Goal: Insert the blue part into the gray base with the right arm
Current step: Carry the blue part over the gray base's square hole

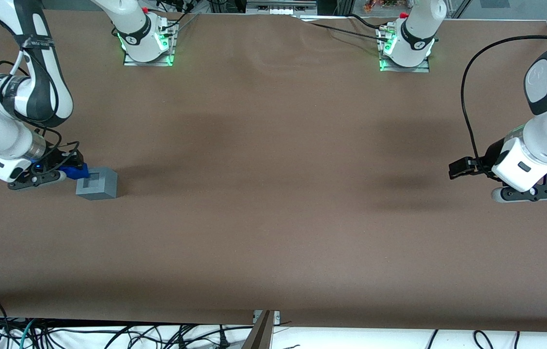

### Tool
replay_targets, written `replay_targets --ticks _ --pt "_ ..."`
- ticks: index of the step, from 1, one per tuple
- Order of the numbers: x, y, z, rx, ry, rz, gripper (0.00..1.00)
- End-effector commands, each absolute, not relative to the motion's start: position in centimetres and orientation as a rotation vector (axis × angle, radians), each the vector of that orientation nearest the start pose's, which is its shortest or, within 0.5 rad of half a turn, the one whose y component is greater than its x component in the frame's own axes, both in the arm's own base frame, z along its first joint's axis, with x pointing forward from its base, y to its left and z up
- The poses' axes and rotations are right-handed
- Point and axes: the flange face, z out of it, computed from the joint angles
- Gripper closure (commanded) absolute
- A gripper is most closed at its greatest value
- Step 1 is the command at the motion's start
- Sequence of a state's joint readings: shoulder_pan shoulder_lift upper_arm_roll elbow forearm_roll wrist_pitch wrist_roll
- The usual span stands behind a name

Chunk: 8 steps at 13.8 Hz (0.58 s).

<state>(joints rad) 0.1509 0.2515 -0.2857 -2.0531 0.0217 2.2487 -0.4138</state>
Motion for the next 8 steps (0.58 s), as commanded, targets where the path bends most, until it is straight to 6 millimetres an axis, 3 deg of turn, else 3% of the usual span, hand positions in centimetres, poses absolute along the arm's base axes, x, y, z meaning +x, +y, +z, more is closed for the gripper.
replay_targets --ticks 1,8 --pt "57.2 -7.0 31.6 -3.128 -0.436 0.068 0.93" --pt "58.6 -6.8 30.3 -3.118 -0.379 0.065 0.93"
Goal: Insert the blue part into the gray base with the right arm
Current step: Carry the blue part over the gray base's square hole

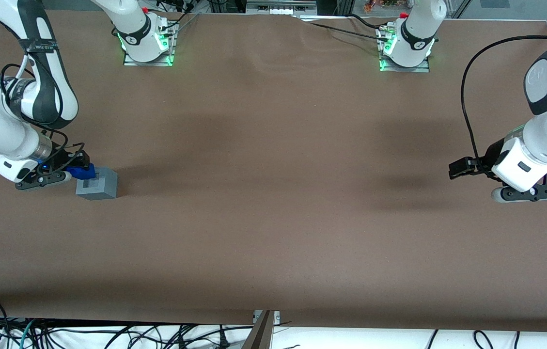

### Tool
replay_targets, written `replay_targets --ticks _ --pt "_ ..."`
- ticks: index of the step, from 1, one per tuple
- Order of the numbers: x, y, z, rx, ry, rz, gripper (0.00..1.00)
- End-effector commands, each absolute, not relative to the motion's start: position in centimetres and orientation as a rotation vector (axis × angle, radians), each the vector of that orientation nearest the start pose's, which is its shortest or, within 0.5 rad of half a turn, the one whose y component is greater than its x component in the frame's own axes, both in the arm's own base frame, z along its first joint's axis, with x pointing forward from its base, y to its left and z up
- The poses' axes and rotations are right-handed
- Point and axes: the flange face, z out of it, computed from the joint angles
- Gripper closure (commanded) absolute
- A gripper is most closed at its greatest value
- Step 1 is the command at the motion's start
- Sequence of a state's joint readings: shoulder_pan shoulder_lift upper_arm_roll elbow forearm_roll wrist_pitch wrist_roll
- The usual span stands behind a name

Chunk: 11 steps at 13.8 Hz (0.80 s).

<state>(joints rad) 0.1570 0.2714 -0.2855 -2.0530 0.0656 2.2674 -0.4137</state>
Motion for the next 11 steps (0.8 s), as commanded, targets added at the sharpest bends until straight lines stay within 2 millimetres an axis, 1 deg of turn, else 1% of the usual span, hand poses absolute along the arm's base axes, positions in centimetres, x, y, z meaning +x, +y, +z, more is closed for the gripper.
replay_targets --ticks 1,2,4,6,8,10,11 --pt "58.7 -6.8 30.2 -3.116 -0.369 0.052 0.93" --pt "58.8 -6.8 29.9 -3.118 -0.367 0.057 0.93" --pt "59.2 -6.9 30.1 -3.121 -0.365 0.048 0.93" --pt "59.7 -6.9 30.0 -3.126 -0.363 0.049 0.93" --pt "59.9 -6.9 29.6 -3.127 -0.356 0.051 0.93" --pt "59.9 -6.7 29.0 -3.113 -0.307 0.055 0.91" --pt "60.0 -6.3 28.6 -3.102 -0.296 0.056 0.87"
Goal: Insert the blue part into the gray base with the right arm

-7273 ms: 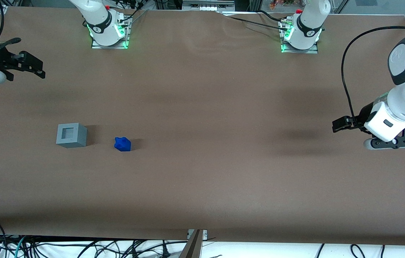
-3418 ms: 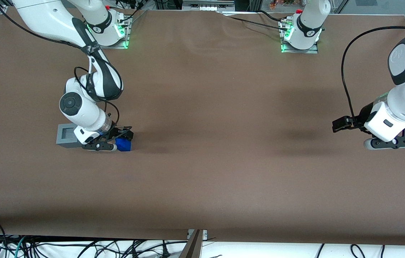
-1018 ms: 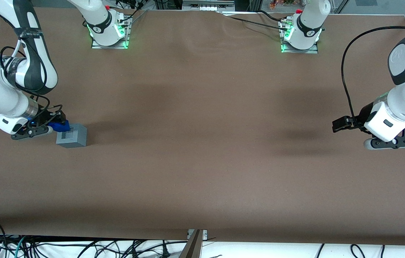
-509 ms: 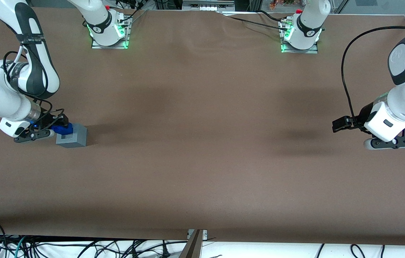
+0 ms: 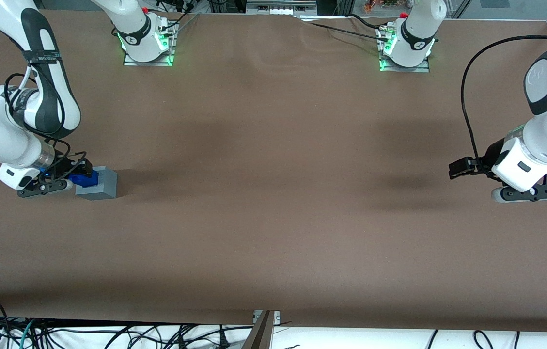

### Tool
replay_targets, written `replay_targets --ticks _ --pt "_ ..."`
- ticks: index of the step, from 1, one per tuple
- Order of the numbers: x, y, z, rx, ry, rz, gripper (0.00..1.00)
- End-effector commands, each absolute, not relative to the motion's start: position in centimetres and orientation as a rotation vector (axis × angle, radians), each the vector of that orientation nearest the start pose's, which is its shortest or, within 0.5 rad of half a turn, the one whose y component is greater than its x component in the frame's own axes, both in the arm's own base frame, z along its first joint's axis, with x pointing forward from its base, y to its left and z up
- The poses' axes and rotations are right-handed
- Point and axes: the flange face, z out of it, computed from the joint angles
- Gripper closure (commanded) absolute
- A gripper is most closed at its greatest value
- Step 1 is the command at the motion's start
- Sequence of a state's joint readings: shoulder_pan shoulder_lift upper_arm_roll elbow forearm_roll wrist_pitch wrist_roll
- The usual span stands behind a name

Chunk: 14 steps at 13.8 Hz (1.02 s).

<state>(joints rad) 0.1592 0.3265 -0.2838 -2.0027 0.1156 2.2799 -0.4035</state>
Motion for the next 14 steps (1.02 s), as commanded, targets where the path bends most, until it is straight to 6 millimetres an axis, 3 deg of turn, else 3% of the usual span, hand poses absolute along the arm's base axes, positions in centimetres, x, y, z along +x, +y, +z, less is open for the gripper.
replay_targets --ticks 1,2,3,6,9,11,14 --pt "60.2 -6.2 28.5 -3.101 -0.287 0.045 0.72" --pt "60.2 -6.2 28.4 -3.102 -0.284 0.045 0.30" --pt "60.5 -5.9 28.6 -3.101 -0.261 0.034 0.00" --pt "61.1 -5.5 29.6 -3.102 -0.233 0.013 0.00" --pt "62.0 -4.9 32.1 -3.090 -0.255 0.013 0.00" --pt "62.7 -4.2 35.7 -3.075 -0.245 0.017 0.00" --pt "60.7 -1.4 44.2 -3.040 -0.203 -0.019 0.00"
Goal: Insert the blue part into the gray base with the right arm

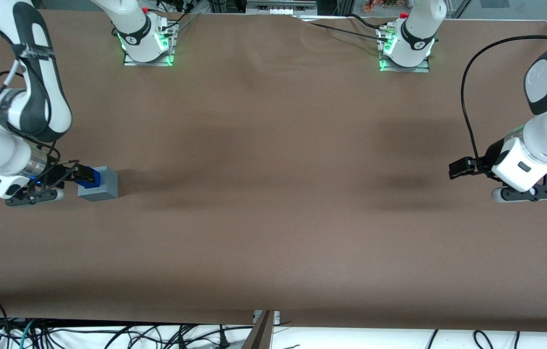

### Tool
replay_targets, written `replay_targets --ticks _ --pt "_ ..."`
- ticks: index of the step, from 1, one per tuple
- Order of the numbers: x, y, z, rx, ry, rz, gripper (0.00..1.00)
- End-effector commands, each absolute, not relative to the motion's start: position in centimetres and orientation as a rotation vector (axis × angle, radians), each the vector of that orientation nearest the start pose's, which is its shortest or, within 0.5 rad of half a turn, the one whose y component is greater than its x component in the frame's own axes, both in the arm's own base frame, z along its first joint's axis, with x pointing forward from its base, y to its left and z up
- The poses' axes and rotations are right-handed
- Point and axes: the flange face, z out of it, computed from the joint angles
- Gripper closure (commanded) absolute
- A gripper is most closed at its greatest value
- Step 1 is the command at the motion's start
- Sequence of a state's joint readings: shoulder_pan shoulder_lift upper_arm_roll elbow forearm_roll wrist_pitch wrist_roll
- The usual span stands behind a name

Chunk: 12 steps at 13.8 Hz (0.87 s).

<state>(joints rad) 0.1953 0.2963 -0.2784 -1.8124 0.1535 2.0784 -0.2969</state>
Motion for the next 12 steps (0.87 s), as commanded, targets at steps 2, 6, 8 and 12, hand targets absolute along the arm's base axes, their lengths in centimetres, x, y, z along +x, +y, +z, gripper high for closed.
replay_targets --ticks 2,6,8,12 --pt "58.4 0.2 48.9 -3.033 -0.210 0.006 0.00" --pt "53.3 2.1 56.4 -3.062 -0.199 0.040 0.00" --pt "52.6 2.7 57.5 -3.063 -0.226 0.034 0.00" --pt "53.6 3.9 60.2 -3.094 -0.261 0.058 0.00"
